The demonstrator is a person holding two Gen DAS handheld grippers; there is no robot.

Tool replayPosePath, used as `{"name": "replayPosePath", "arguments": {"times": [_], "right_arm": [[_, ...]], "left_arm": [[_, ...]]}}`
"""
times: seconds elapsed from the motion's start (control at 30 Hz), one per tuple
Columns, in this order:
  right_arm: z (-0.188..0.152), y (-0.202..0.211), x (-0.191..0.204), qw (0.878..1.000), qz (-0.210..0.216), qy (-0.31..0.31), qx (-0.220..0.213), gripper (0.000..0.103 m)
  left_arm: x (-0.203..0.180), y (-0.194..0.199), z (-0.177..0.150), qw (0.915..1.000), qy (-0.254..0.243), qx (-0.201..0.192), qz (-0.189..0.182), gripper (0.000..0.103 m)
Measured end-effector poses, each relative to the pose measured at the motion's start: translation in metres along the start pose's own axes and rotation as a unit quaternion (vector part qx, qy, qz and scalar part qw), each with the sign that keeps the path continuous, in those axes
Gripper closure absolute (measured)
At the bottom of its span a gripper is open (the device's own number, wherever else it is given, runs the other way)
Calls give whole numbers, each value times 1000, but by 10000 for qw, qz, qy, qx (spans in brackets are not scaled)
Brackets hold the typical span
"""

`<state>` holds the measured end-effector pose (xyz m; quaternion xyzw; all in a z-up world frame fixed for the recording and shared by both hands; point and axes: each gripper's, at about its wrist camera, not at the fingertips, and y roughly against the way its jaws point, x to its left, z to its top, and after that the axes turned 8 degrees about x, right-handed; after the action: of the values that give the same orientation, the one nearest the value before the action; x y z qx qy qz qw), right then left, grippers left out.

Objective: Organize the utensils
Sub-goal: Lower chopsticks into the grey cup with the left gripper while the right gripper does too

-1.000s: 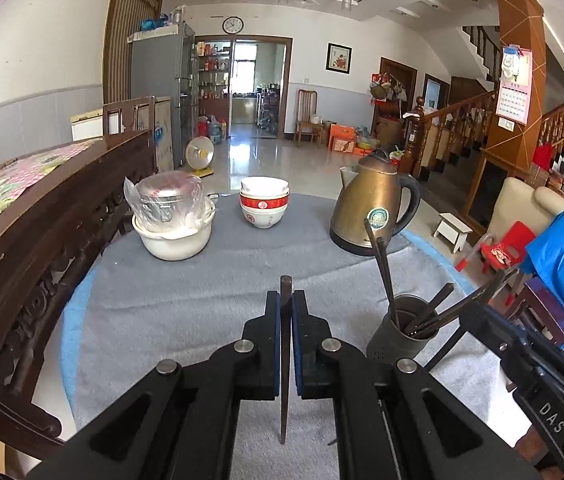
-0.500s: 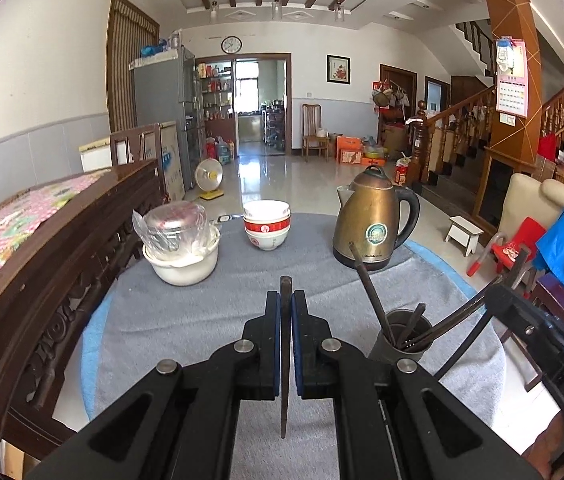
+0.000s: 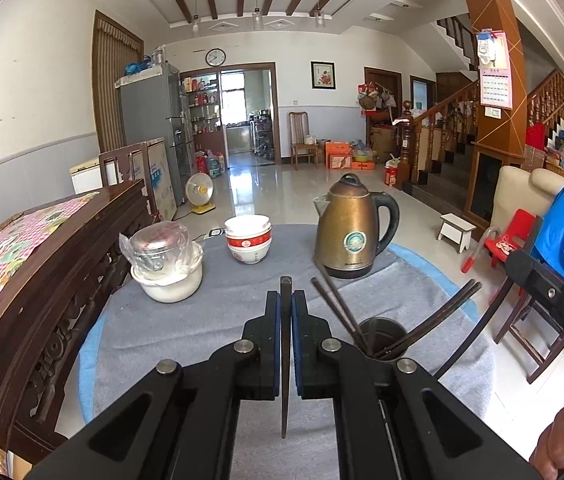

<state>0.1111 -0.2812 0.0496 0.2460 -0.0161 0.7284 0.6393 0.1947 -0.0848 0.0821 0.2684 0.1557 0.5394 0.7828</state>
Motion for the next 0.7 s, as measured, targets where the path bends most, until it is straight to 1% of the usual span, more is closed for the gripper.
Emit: {"name": "replayPosePath", "arguments": {"times": [0.17, 0.37, 0.57, 0.7], "right_arm": [[11, 11, -10, 9998, -92, 2, -157, 95], [25, 19, -20, 9993, -208, -7, -322, 95], [36, 18, -30, 9985, -322, 0, -451, 95], [43, 14, -36, 9974, -431, -42, -572, 95]], "left_arm": [[-9, 6, 7, 9999, -79, -54, -110, 98], [-17, 9, 19, 9989, -106, -32, -463, 98], [-26, 11, 33, 9975, -126, -53, -693, 98], [-27, 12, 48, 9963, -46, -141, -843, 98]]}}
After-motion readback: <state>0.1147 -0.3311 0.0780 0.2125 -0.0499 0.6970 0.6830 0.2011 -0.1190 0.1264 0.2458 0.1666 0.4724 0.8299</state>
